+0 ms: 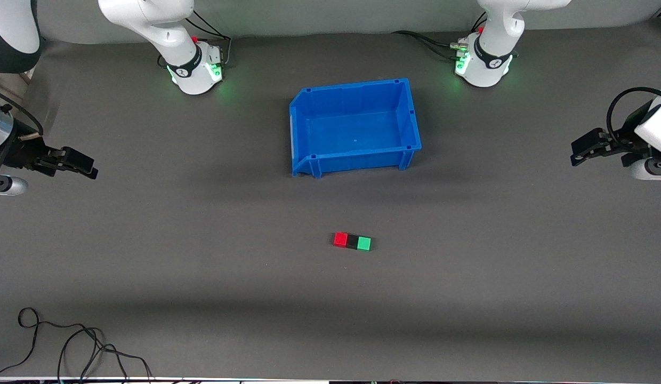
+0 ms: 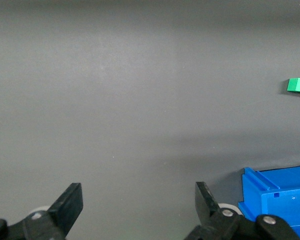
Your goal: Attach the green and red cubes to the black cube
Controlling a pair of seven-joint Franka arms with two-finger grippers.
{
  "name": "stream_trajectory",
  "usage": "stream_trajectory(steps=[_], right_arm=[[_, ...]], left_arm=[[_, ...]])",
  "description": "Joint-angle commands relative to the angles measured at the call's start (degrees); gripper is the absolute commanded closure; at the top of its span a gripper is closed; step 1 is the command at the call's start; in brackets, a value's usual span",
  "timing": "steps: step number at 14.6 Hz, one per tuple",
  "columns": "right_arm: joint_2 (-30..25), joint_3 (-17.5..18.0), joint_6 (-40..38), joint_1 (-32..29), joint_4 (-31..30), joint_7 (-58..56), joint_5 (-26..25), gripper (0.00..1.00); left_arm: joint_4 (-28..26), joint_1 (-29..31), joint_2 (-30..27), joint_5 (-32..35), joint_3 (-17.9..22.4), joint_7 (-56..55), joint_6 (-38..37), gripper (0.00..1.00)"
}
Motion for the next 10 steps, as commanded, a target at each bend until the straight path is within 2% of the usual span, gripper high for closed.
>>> stream_trajectory(steps=[1, 10], right_arm=[[-0.25, 0.89, -0.48, -0.64, 0.07, -1.17, -1.20, 0.01], [0.37, 0.45, -0.48, -0.37, -0.19, -2.14, -1.20, 0.01]], left_arm=[[-0.46, -0.69, -1.11, 1.06, 0.42, 0.75, -1.64, 0.00], [-0.46, -0.69, -1.11, 1.06, 0.42, 0.67, -2.70, 0.00]])
